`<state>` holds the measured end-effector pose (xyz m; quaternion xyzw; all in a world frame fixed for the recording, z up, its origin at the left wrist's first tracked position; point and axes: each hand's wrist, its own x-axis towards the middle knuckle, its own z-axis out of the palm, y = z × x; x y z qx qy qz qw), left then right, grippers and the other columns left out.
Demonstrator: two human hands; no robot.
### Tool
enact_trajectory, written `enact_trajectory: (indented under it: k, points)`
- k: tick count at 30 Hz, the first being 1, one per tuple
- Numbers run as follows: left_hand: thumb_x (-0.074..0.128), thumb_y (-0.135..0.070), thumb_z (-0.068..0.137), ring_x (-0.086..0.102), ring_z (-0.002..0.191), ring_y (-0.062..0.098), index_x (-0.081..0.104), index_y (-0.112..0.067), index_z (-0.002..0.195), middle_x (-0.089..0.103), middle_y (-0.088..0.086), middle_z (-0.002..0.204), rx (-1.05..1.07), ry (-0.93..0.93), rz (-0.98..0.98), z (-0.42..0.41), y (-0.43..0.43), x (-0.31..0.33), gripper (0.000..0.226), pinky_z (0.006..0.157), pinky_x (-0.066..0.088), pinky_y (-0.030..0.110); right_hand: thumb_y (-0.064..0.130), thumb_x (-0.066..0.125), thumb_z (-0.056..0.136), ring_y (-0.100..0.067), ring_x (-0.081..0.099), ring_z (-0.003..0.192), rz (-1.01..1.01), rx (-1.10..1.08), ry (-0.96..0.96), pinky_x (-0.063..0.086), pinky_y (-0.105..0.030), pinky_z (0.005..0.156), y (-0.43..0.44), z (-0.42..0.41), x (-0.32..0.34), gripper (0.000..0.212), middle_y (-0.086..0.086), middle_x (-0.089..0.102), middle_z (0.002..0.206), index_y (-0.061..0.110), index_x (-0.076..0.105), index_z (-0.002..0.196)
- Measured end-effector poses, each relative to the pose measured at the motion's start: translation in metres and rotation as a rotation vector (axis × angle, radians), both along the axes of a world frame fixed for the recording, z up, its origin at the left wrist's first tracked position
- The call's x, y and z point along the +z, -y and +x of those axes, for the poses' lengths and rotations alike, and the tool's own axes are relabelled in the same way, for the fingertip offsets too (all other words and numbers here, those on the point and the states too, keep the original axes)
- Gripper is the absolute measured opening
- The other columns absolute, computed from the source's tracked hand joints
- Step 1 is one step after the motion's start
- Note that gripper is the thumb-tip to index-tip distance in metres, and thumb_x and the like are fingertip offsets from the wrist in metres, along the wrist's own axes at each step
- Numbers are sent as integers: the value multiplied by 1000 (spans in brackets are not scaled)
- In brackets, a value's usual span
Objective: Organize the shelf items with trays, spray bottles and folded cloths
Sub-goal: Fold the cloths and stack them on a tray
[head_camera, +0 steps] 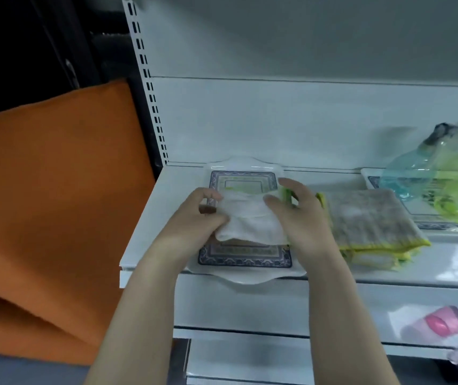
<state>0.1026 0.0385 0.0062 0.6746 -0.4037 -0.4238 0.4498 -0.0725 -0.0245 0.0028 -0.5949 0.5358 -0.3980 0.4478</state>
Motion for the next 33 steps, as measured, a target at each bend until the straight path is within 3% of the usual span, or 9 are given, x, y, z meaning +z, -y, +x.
enact_trajectory:
  k: [3, 6, 11, 15, 19, 21, 24, 28, 33]
  points:
    - [63, -17, 89, 57, 111, 7, 55, -43, 132, 54, -15, 134, -107, 181, 26, 3, -4, -11, 51, 95, 47, 26, 25, 63, 89, -22, 52, 124, -34, 72, -341, 40, -26, 91, -9, 7, -5, 54, -6, 55, 137, 27, 50, 142]
    - [62, -13, 89, 46, 125, 2, 53, -35, 140, 51, -14, 143, -115, 233, 2, 3, -9, -16, 56, 102, 36, 18, 14, 56, 90, -25, 55, 119, -10, 51, -441, 36, -21, 81, -17, 11, -8, 53, -10, 56, 134, 25, 51, 142]
    - [61, -14, 85, 54, 114, 4, 58, -34, 134, 58, -10, 134, -66, 233, -52, 6, -17, -11, 54, 98, 45, 23, 3, 46, 90, -18, 51, 94, -62, -3, -431, 39, -21, 75, -30, 13, -10, 53, -8, 61, 113, 19, 56, 139]
    - [60, -21, 89, 47, 110, 7, 57, -30, 138, 52, -2, 137, -54, 435, -25, 9, -17, -15, 50, 91, 39, 20, 2, 48, 91, -28, 53, 120, -128, -4, -509, 37, -22, 92, -38, 21, -17, 48, -12, 56, 136, 15, 59, 136]
    - [58, -19, 90, 48, 124, 19, 64, -24, 129, 52, 0, 131, 26, 509, -176, -4, -16, -13, 40, 95, 36, 19, 5, 55, 91, -27, 50, 125, -208, -35, -504, 31, -16, 90, -40, 15, -7, 43, -12, 51, 140, 11, 62, 133]
    - [59, -17, 90, 54, 112, 21, 69, -25, 121, 55, -5, 121, 68, 467, -269, -14, -12, -7, 34, 94, 41, 21, 8, 59, 90, -22, 49, 124, -265, -49, -486, 28, -8, 83, -38, 3, 1, 41, -10, 54, 136, 11, 64, 131]
    - [60, -16, 91, 53, 84, -1, 72, -26, 115, 60, -12, 111, 58, 410, -336, -37, -6, 3, 28, 82, 40, 7, 13, 60, 92, -10, 46, 126, -266, -59, -455, 20, 2, 79, -35, -20, 11, 39, -3, 54, 141, 17, 64, 131]
    - [60, -20, 92, 56, 81, -6, 72, -32, 113, 66, -11, 108, -18, 342, -329, -78, 9, 8, 27, 74, 38, 1, 14, 60, 92, -18, 51, 127, -290, -139, -470, 28, -9, 89, -26, -58, 16, 35, -3, 59, 136, 17, 67, 126]
    - [58, -22, 93, 59, 94, 2, 68, -32, 118, 64, -8, 111, -115, 320, -272, -131, 26, 11, 29, 82, 43, 14, 5, 55, 84, -37, 59, 99, -280, -276, -558, 33, -31, 74, -5, -118, 15, 23, -18, 69, 103, 2, 73, 98]
